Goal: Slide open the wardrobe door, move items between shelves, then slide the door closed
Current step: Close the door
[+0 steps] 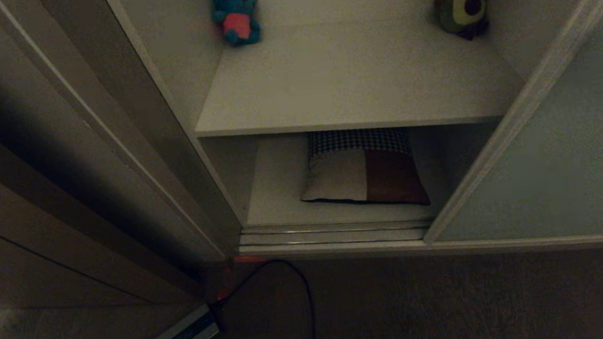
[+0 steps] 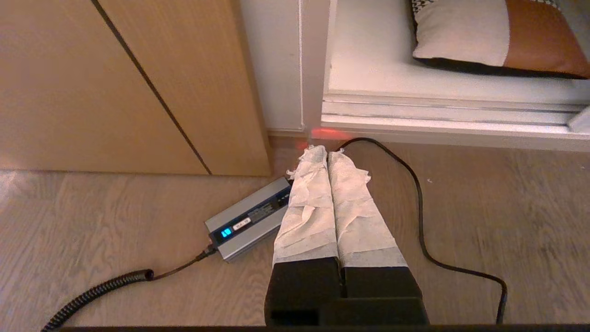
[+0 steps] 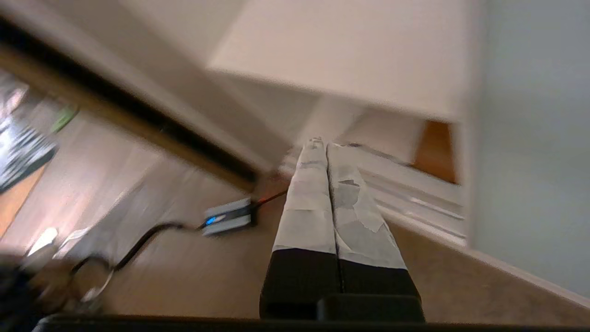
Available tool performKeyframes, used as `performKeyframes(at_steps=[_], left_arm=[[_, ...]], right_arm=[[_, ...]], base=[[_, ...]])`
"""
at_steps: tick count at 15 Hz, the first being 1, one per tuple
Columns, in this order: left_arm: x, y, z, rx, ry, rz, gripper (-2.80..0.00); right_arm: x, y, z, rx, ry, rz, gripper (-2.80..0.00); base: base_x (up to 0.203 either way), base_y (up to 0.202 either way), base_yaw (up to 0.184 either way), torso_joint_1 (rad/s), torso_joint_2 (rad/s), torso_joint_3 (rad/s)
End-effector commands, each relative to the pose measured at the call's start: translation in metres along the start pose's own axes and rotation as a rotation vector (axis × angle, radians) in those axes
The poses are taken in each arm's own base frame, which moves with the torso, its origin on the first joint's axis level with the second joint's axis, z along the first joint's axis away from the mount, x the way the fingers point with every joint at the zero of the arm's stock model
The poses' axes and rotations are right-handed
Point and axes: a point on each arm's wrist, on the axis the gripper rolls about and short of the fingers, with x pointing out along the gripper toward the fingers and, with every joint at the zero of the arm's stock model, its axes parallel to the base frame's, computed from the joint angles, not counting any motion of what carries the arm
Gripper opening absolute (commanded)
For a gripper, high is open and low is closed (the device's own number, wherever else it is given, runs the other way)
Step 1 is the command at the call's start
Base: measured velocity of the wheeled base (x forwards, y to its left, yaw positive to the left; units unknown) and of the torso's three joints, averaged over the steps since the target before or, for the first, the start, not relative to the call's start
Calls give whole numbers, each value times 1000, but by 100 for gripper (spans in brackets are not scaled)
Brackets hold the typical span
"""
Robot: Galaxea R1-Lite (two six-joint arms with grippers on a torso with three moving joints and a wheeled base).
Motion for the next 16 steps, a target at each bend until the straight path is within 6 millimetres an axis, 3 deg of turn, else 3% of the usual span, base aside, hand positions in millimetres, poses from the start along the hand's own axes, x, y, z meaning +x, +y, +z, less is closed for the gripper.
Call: performKeyframes(at_steps=[1, 4, 7, 12, 16], left_arm=[[0, 0, 0, 0, 0, 0, -280], [0, 0, 0, 0, -1, 0, -280], [0, 0, 0, 0, 0, 0, -280], [0, 0, 0, 0, 0, 0, -280], [0, 0, 0, 0, -1, 0, -280]], right_arm=[[-22, 39, -9, -56, -27, 48, -280], [-40, 67, -24, -136, -85, 19, -280], [-38, 76, -23, -153, -162, -70, -280], [0, 64, -9, -169, -284, -126, -280], [26, 57, -8, -164, -259, -78, -280]], base=[[0, 0, 0, 0, 0, 0], [0, 0, 0, 0, 0, 0], [0, 0, 0, 0, 0, 0], [0, 0, 0, 0, 0, 0], [0, 0, 0, 0, 0, 0]])
